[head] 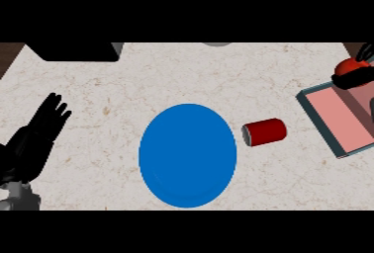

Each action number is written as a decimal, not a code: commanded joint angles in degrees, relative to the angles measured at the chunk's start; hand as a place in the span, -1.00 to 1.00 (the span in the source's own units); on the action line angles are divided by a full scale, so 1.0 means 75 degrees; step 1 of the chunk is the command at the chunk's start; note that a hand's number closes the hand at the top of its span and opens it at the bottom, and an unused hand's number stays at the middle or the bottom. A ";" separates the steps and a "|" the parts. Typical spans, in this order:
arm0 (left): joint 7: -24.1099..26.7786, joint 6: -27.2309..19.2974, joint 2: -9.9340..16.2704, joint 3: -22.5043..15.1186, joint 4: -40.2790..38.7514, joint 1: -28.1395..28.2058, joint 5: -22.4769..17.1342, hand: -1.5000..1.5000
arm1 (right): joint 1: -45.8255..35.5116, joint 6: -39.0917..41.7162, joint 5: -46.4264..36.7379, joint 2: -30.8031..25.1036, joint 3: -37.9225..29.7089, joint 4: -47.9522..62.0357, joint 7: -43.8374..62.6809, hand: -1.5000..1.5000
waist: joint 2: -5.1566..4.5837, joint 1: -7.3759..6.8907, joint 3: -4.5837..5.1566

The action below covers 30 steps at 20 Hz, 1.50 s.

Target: Pick the tomato from the plate and place it in the cardboard box

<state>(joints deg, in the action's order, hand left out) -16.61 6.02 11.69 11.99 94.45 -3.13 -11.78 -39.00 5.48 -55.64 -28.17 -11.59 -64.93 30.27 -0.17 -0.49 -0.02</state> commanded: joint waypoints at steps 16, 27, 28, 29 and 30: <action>0.0147 -0.0007 -0.0090 -0.0014 0.0027 0.0167 0.0162 0.00 | 0.0745 -0.2671 0.2378 0.0715 -0.2408 -0.0311 -0.1761 -1.00 | 0.0020 0.0087 -0.0010; 0.0152 0.0112 0.0231 0.0408 -0.0653 -0.0374 -0.0013 0.00 | 0.2022 -0.1380 0.4775 -0.0233 -0.4039 -0.1899 -0.1664 -1.00 | 0.0029 0.0146 0.0003; -0.0410 0.0071 0.0042 0.0178 0.0666 0.0329 -0.0168 0.00 | 0.2389 -0.1188 0.5015 -0.0215 -0.4235 -0.2263 -0.1536 -1.00 | 0.0058 0.0107 0.0000; 0.0007 0.0263 0.0162 0.0333 -0.0091 0.0175 -0.0153 0.00 | 0.2978 -0.0912 0.5455 -0.0127 -0.4524 -0.2382 -0.2170 -1.00 | 0.0050 0.0180 0.0001; 0.0538 0.0343 -0.0030 0.0200 -0.0576 0.0175 0.0022 0.00 | 0.3016 -0.0880 0.5517 -0.0082 -0.4443 -0.2541 -0.2006 -1.00 | 0.0036 0.0149 0.0004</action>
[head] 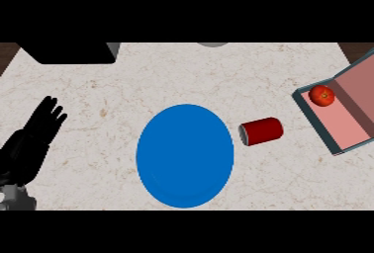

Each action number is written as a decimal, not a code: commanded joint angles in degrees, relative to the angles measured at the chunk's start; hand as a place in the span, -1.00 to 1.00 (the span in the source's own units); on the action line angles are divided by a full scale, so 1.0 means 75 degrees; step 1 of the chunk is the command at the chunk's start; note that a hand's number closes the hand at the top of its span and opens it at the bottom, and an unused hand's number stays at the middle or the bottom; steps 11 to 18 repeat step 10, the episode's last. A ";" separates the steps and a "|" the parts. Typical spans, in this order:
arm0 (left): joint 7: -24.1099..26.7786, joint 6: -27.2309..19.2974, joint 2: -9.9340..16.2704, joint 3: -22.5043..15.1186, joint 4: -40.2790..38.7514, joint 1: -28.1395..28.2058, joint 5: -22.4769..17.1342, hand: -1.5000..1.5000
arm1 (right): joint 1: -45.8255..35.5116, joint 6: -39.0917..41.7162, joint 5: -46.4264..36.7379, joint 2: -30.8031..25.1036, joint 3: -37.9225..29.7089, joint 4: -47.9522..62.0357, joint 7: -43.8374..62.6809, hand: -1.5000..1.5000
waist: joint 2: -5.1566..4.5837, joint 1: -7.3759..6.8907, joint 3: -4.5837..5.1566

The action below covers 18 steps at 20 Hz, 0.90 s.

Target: Pick the tomato from the plate and place it in the cardboard box

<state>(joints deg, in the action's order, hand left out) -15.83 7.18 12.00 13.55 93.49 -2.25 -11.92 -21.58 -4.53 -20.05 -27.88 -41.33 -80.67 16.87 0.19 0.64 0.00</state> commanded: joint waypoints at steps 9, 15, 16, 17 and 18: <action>-0.0169 0.0040 -0.0061 0.0082 0.0448 0.0219 -0.0118 0.00 | 0.1897 0.1523 0.1950 -0.0831 -0.1283 -0.0419 -0.0806 -1.00 | -0.0011 -0.0061 -0.0002; -0.0119 0.0281 0.0205 0.0219 0.0205 0.0136 -0.0148 0.00 | 0.1596 0.1349 0.1713 -0.1092 -0.1103 0.0330 -0.1285 -1.00 | -0.0024 -0.0093 -0.0002; -0.0119 0.0281 0.0205 0.0219 0.0205 0.0136 -0.0148 0.00 | 0.1596 0.1349 0.1713 -0.1092 -0.1103 0.0330 -0.1285 -1.00 | -0.0024 -0.0093 -0.0002; -0.0119 0.0281 0.0205 0.0219 0.0205 0.0136 -0.0148 0.00 | 0.1596 0.1349 0.1713 -0.1092 -0.1103 0.0330 -0.1285 -1.00 | -0.0024 -0.0093 -0.0002; -0.0119 0.0281 0.0205 0.0219 0.0205 0.0136 -0.0148 0.00 | 0.1596 0.1349 0.1713 -0.1092 -0.1103 0.0330 -0.1285 -1.00 | -0.0024 -0.0093 -0.0002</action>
